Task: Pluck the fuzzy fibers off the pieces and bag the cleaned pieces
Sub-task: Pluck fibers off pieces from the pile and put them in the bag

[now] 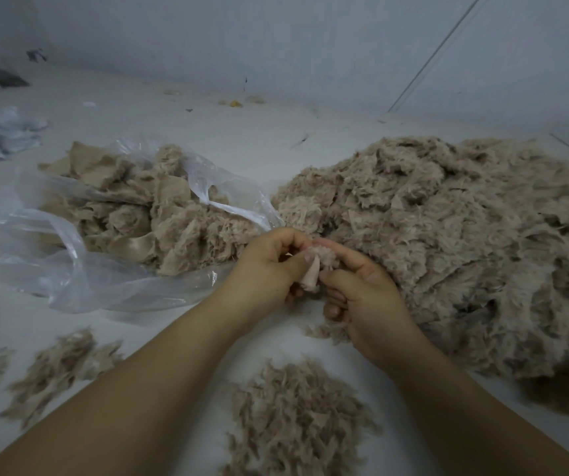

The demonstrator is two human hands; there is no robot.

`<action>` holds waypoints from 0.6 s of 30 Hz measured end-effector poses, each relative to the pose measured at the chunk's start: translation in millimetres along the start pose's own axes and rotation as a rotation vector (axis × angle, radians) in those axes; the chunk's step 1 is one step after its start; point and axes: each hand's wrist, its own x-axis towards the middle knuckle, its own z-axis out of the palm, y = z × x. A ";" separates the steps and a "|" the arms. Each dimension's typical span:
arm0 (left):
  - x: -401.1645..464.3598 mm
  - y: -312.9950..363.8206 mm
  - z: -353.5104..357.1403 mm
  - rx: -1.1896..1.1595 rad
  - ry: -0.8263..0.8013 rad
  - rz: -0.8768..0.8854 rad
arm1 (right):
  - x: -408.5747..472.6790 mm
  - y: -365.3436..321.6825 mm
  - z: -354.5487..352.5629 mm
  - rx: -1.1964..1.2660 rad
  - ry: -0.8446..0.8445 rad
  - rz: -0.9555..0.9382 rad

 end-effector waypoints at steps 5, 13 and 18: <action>-0.7 -0.5 1.9 -0.006 -0.020 0.055 | 1.0 1.7 1.5 -0.014 0.052 -0.017; 3.1 -2.8 3.0 -0.167 0.066 0.042 | -2.1 -0.7 3.1 0.044 0.106 -0.002; 10.2 -12.6 2.3 0.201 -0.059 0.094 | -2.5 -3.1 6.2 0.127 0.112 0.017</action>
